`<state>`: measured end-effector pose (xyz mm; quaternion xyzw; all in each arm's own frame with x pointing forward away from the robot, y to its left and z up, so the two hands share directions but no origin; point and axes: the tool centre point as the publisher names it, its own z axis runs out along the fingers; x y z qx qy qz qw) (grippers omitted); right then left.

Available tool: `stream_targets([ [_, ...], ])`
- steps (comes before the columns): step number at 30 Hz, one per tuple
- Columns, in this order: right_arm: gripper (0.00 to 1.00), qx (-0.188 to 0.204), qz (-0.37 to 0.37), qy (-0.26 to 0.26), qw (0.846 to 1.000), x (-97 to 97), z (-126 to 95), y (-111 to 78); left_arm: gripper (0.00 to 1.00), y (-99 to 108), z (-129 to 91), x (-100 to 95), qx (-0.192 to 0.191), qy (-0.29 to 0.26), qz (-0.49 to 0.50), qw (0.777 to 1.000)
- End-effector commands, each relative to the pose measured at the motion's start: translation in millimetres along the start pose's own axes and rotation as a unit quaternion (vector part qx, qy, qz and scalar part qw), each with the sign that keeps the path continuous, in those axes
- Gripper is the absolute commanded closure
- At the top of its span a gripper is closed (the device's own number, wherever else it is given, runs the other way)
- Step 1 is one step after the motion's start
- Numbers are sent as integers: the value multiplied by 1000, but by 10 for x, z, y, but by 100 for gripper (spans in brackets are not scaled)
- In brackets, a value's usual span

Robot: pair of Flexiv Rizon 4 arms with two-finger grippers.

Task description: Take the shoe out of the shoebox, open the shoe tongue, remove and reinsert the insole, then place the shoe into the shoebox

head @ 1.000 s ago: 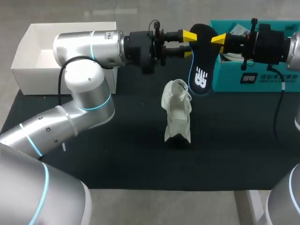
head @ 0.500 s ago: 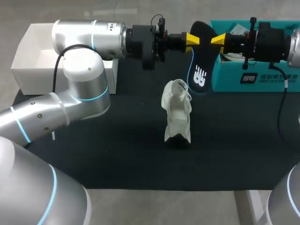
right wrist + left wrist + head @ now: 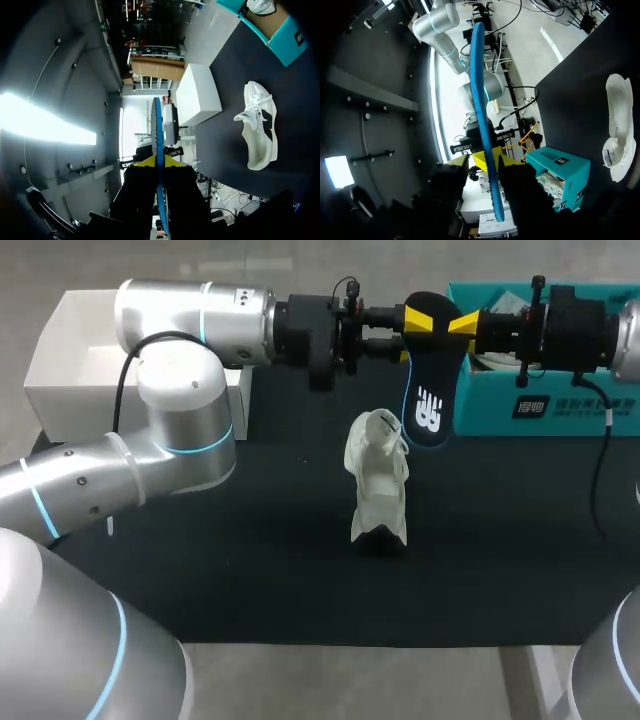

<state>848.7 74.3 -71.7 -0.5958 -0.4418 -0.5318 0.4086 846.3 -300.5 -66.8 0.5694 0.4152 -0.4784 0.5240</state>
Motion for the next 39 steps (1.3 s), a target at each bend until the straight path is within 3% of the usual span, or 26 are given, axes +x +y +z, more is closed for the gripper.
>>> stream_targets([
  [1, 100, 0, 0, -2, 1000, 7, 12, 1, 100, -12, 55, 16, -1, -2, 0, 1000],
  [7, 100, -1, -6, 10, 1000, 28, -2, -20, 100, -53, 66, 32, 2, -2, -12, 1000],
  [8, 59, 0, -7, 12, 1000, 35, -6, -24, 100, -61, 60, 41, -2, -3, -18, 1000],
  [9, 0, 0, -7, 12, 1000, 39, -13, -31, 100, -71, 49, 51, -8, -3, -26, 1000],
  [16, 0, -24, 4, -4, 1000, -49, -258, -102, 100, -143, -86, 107, -36, -4, -50, 998],
  [23, 0, -21, -5, -14, 1000, -120, -429, -181, 100, -142, -239, 139, -53, -4, -62, 997],
  [34, 0, 9, -30, -22, 999, -206, -749, -218, 100, -142, -395, 114, -67, -6, -84, 994],
  [39, 0, 40, -58, -33, 997, -201, -926, -224, 100, -178, -447, 123, -69, -5, -93, 993],
])
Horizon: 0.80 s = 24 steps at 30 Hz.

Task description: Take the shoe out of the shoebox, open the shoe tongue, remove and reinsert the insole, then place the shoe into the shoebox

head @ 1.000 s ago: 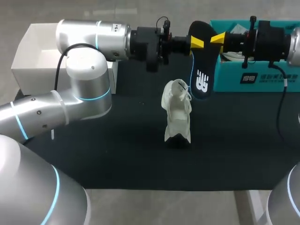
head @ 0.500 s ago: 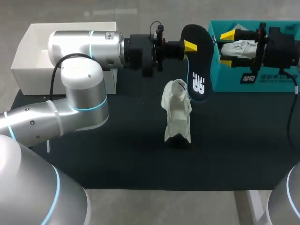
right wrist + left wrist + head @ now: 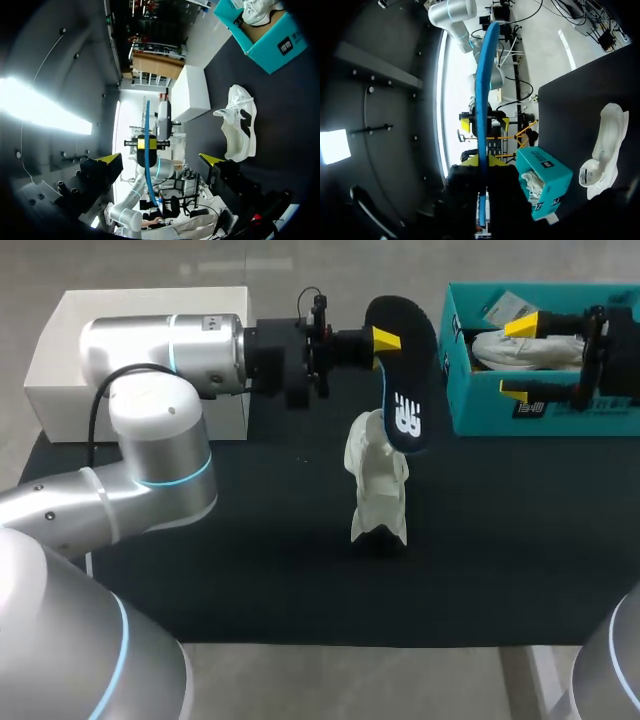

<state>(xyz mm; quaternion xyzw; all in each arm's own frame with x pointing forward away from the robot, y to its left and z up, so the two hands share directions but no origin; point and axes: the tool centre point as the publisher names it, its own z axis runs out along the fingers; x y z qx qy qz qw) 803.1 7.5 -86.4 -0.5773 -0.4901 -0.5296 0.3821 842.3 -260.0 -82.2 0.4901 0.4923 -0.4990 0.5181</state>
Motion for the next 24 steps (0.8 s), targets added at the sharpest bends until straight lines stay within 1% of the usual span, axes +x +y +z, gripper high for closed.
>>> stream_targets([
  [1, 0, 27, -15, -10, 999, 2, -227, 18, 100, -61, -66, 5, -3, 2, -4, 1000],
  [4, 0, 49, -33, -16, 998, -64, -363, -8, 100, -68, -91, -2, -8, -2, -12, 1000],
  [8, 0, 56, -33, -23, 998, -199, -521, 7, 100, -76, -104, -14, -10, -3, -15, 1000],
  [21, 0, 56, -33, -23, 998, -199, -521, 7, 100, -195, -88, -13, -9, -6, -35, 999],
  [22, 0, 68, -32, -47, 996, -245, -517, -14, 100, -201, -88, -14, -9, -5, -35, 999],
  [23, 0, 70, -38, -69, 994, -268, -528, -37, 100, -206, -89, -17, -8, -5, -36, 999],
  [24, 0, 71, -43, -105, 991, -297, -566, -59, 100, -209, -91, -20, -7, -5, -37, 999],
])
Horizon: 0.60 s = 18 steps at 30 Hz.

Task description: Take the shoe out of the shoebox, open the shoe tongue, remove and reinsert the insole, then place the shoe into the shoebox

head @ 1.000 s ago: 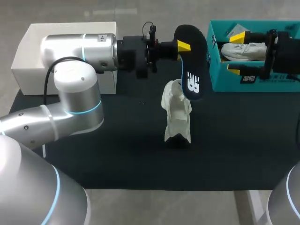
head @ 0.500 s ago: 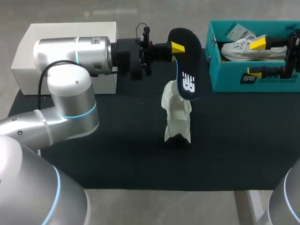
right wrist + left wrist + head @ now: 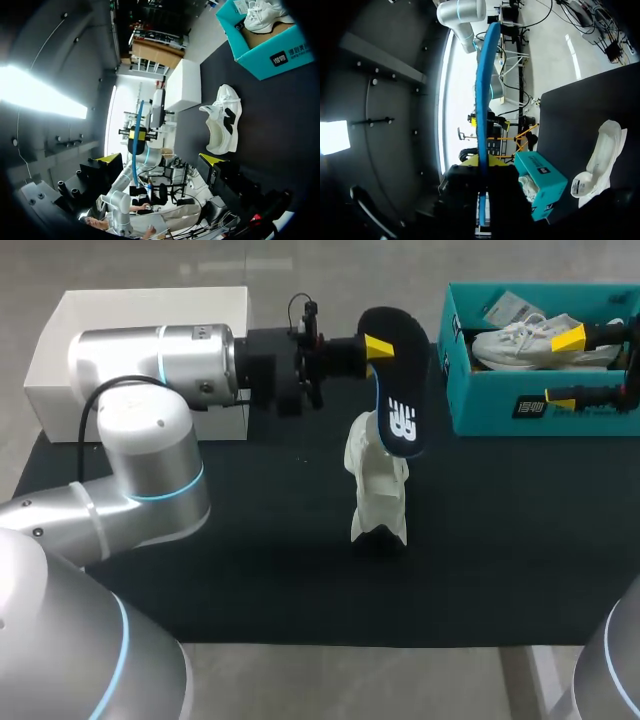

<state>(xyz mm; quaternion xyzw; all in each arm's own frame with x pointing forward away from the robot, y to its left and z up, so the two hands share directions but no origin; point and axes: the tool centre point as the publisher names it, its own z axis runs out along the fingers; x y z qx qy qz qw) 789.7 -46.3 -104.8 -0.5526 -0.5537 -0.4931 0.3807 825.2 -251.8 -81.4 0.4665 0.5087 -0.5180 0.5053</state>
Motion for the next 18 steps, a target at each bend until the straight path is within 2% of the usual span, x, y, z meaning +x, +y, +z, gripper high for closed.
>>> stream_targets([
  [1, 0, 15, -4, -95, 995, -61, -80, -71, 100, -41, -7, -6, -2, 2, -1, 1000],
  [3, 0, 9, -2, -143, 990, -99, -212, -117, 100, -42, -8, -7, -1, 2, -1, 1000],
  [10, 0, -44, 33, -188, 981, 12, -689, -260, 100, -46, -23, -6, -4, 1, -2, 1000],
  [13, 0, -54, 36, -181, 981, 117, -747, -314, 100, -50, -23, -5, -3, 0, -4, 1000],
  [18, 0, -51, 35, -184, 981, 218, -711, -372, 100, -66, -9, 16, -3, 0, -9, 1000],
])
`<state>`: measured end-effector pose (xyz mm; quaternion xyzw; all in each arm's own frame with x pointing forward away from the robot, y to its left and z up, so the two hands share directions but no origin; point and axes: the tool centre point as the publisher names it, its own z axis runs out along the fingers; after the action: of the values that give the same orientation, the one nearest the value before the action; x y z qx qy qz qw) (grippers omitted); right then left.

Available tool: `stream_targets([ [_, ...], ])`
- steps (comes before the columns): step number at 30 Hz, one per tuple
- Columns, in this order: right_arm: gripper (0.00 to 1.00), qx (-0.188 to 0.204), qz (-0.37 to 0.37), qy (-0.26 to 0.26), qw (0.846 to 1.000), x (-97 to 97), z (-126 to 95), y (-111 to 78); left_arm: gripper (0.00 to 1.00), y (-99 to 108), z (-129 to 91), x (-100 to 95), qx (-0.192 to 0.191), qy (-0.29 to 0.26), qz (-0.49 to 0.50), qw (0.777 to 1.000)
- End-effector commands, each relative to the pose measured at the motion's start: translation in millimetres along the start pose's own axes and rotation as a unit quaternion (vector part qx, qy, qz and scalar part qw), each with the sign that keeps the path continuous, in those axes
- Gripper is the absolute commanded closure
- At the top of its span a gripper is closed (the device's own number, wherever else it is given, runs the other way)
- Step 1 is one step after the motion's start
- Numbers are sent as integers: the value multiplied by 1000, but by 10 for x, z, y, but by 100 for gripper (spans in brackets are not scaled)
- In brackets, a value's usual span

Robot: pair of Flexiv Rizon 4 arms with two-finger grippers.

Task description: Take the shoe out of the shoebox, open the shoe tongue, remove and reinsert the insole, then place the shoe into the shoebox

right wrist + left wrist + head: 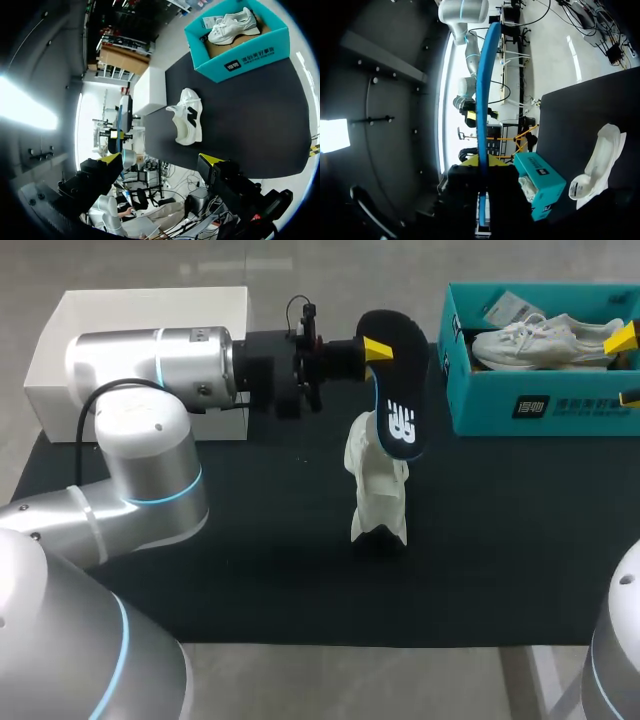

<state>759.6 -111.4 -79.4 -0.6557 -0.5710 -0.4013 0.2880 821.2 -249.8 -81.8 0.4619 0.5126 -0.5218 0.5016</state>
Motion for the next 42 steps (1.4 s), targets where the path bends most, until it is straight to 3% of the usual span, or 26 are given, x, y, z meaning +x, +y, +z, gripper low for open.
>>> stream_targets([
  [1, 0, -21, 1, -24, 999, 90, -27, -183, 100, -27, 15, 13, -2, 0, -1, 1000],
  [32, 0, -27, -2, -26, 999, 96, -20, -192, 100, -30, 42, -15, -11, -17, -17, 1000],
  [36, 0, -27, -2, -26, 999, 96, -20, -192, 100, -117, 35, 40, 0, 24, -83, 996],
  [42, 0, -27, -2, -26, 999, 96, -20, -192, 100, -228, 23, 323, 18, 124, -174, 977],
])
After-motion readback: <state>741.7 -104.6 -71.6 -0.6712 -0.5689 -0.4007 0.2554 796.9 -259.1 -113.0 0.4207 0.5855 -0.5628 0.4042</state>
